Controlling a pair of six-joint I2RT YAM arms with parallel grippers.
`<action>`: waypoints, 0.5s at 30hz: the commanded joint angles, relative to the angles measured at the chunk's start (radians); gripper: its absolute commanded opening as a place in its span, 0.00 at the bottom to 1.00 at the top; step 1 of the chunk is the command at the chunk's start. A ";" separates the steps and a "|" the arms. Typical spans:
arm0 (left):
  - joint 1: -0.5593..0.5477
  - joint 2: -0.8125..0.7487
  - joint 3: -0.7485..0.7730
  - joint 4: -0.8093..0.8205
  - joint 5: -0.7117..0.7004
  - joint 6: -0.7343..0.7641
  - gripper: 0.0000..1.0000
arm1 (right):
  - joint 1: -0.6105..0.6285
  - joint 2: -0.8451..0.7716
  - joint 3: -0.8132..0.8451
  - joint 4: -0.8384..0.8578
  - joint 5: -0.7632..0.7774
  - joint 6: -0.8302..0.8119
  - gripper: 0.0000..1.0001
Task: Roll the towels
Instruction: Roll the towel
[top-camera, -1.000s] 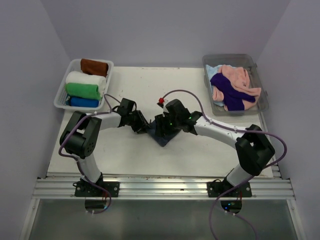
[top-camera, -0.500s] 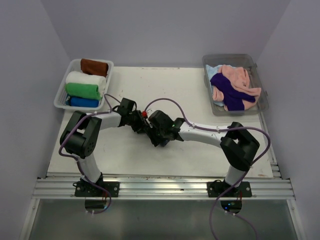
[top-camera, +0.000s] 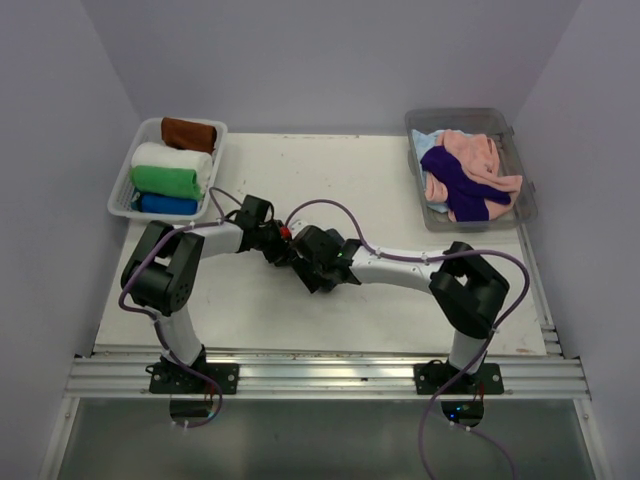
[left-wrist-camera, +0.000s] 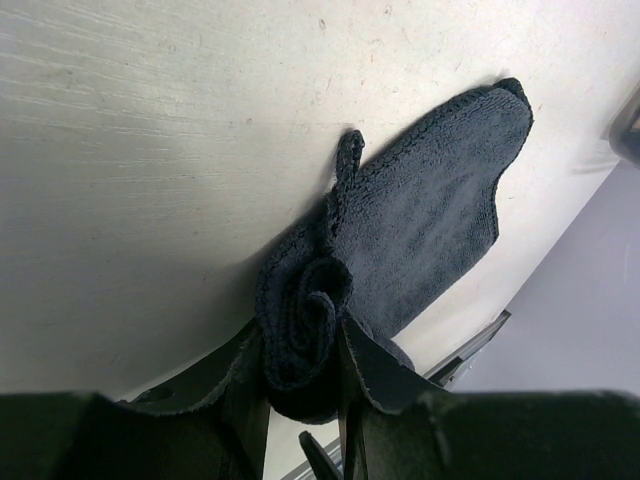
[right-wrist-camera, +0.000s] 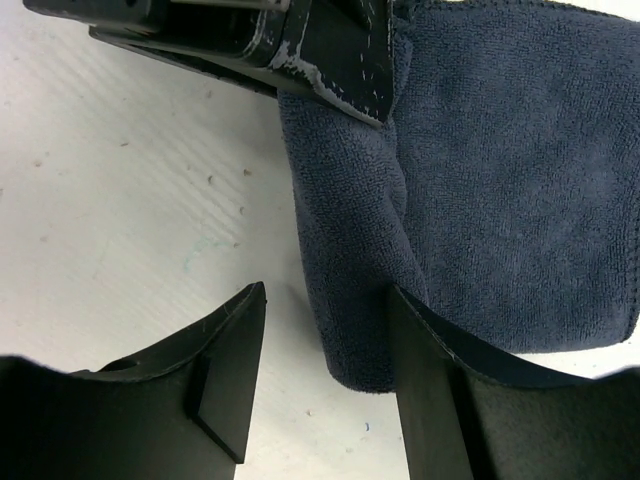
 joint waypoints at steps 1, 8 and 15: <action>-0.003 0.035 0.002 -0.061 -0.052 0.038 0.32 | 0.008 0.014 0.012 0.032 0.097 -0.023 0.55; -0.003 0.029 0.012 -0.070 -0.050 0.043 0.45 | 0.010 0.055 -0.005 0.043 0.152 0.017 0.49; 0.005 -0.024 0.027 -0.096 -0.061 0.055 0.64 | 0.005 0.070 -0.034 0.063 0.148 0.073 0.14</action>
